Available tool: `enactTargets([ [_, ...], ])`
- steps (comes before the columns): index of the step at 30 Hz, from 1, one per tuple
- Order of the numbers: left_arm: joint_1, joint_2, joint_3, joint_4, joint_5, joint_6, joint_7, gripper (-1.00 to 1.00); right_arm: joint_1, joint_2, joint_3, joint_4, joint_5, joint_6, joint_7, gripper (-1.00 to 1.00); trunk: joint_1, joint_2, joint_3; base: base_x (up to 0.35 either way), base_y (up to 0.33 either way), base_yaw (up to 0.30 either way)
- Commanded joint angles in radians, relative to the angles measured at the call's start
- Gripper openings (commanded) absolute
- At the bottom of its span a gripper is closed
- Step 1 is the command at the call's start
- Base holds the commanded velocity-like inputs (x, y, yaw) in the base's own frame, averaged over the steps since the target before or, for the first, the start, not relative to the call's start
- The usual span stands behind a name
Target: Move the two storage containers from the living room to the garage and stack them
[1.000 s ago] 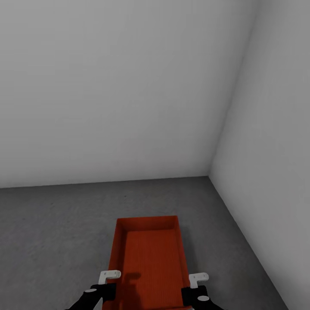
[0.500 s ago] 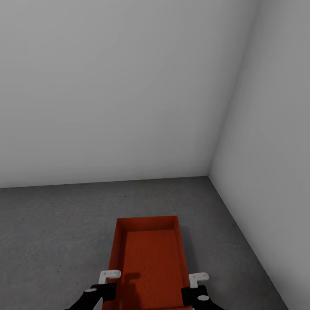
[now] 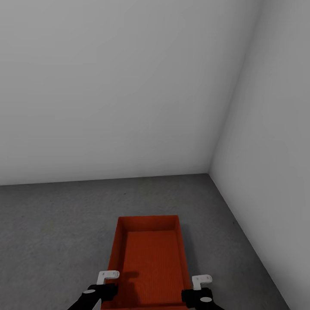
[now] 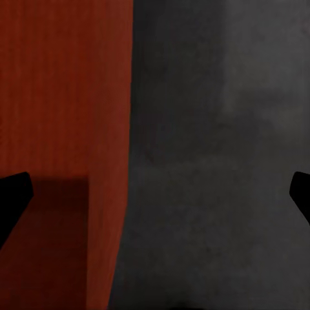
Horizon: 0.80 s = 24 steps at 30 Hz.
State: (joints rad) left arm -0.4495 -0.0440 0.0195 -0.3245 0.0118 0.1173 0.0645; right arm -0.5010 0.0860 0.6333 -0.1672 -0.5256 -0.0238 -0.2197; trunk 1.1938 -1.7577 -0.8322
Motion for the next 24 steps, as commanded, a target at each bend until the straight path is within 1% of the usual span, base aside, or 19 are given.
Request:
enactTargets([
  [1, 0.0, 0.0, 0.002, -0.002, 0.001, 0.006, 0.003, 1.0, -0.001, 0.0, 0.008, 0.0, -0.01, -0.002, -0.004, 1.0, 0.0, 0.0, -0.001, 0.0, 0.0, 0.0],
  [24, 0.0, 0.001, 0.002, -0.004, 0.002, 0.005, -0.006, 1.0, 0.0, 0.0, 0.008, 0.0, -0.009, -0.007, -0.006, 1.0, 0.0, 0.0, -0.001, 0.0, 0.0, 0.0],
])
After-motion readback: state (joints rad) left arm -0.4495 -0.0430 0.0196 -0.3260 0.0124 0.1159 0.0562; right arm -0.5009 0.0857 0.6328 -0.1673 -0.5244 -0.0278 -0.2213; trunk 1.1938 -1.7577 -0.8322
